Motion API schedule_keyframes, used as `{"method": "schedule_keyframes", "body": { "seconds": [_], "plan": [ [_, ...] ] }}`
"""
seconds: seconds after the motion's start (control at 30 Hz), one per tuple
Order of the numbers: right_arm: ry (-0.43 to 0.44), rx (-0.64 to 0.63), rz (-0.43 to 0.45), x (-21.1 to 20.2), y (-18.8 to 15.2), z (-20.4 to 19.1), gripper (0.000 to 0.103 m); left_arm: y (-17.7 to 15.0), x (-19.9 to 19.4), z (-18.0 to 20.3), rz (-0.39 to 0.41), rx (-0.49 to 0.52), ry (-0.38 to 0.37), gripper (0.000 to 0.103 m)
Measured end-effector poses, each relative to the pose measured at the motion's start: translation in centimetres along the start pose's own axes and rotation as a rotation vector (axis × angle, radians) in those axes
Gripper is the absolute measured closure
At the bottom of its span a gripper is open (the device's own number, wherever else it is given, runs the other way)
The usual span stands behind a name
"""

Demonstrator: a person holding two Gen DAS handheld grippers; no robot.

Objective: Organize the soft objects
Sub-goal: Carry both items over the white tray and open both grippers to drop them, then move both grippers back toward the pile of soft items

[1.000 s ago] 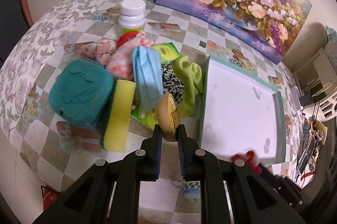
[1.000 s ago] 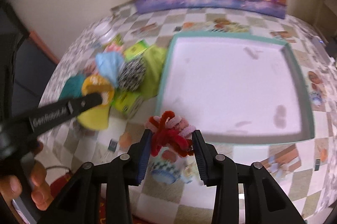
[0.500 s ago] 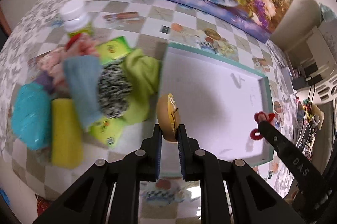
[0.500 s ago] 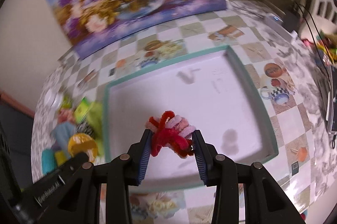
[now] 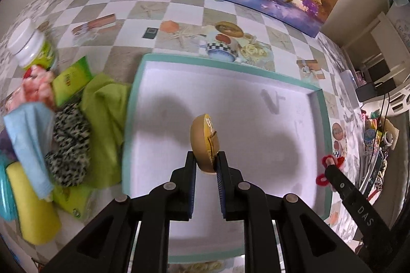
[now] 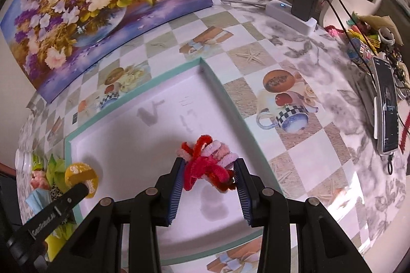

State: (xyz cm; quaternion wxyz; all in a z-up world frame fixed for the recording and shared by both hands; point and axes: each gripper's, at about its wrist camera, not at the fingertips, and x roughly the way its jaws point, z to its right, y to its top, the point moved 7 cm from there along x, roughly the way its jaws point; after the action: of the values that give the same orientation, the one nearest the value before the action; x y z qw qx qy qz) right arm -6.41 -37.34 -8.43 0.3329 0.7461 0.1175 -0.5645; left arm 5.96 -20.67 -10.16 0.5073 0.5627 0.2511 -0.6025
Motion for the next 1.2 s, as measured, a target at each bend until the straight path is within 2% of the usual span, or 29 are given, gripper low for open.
{"method": "schedule_keyframes", "body": {
  "seconds": [0.07, 0.1, 0.13, 0.2, 0.27, 0.37, 0.4, 0.63, 0.77, 0.83, 1.0, 1.2],
  "plan": [
    [-0.001, -0.011, 0.002, -0.1, 0.0, -0.1, 0.06, 0.1, 0.2, 0.0, 0.001, -0.007, -0.007, 0.084],
    [-0.003, -0.021, 0.009, -0.3, 0.1, -0.1, 0.06, 0.1, 0.2, -0.1, 0.0, -0.012, 0.0, 0.074],
    [-0.005, -0.03, 0.014, -0.4, 0.2, -0.3, 0.06, 0.1, 0.1, -0.2, 0.002, -0.014, 0.009, 0.053],
    [-0.01, -0.053, 0.031, -0.8, 0.3, -0.5, 0.056, 0.3, -0.2, -0.6, 0.022, -0.017, 0.026, 0.029],
    [-0.013, -0.062, 0.043, -1.1, 0.5, -0.7, 0.044, 0.5, -0.6, -1.0, 0.043, -0.017, 0.044, 0.028],
    [-0.014, -0.08, 0.049, -1.3, 0.4, -1.0, 0.041, 0.5, -1.1, -1.3, 0.057, -0.01, 0.051, 0.025],
    [-0.014, -0.09, 0.048, -1.3, 0.3, -1.2, 0.039, 0.5, -1.3, -1.5, 0.062, -0.007, 0.055, 0.021],
    [-0.022, -0.124, 0.079, -1.5, 0.0, -1.9, 0.0, 0.6, -2.4, -3.1, 0.118, 0.01, 0.143, 0.008],
    [0.013, -0.131, 0.096, -1.9, 0.1, -2.5, 0.0, 0.6, -2.9, -4.0, 0.133, -0.005, 0.165, 0.007],
    [0.018, -0.135, 0.1, -1.9, 0.1, -2.7, 0.0, 0.6, -3.0, -4.3, 0.133, -0.017, 0.158, 0.003],
    [0.047, -0.167, 0.116, -2.3, 0.0, -3.6, 0.0, 0.7, -3.5, -4.5, 0.147, -0.023, 0.154, 0.002],
    [0.103, -0.144, 0.158, -3.4, 0.2, -3.9, 0.0, 1.1, -5.0, -5.3, 0.184, -0.057, 0.129, 0.002]
  ]
}}
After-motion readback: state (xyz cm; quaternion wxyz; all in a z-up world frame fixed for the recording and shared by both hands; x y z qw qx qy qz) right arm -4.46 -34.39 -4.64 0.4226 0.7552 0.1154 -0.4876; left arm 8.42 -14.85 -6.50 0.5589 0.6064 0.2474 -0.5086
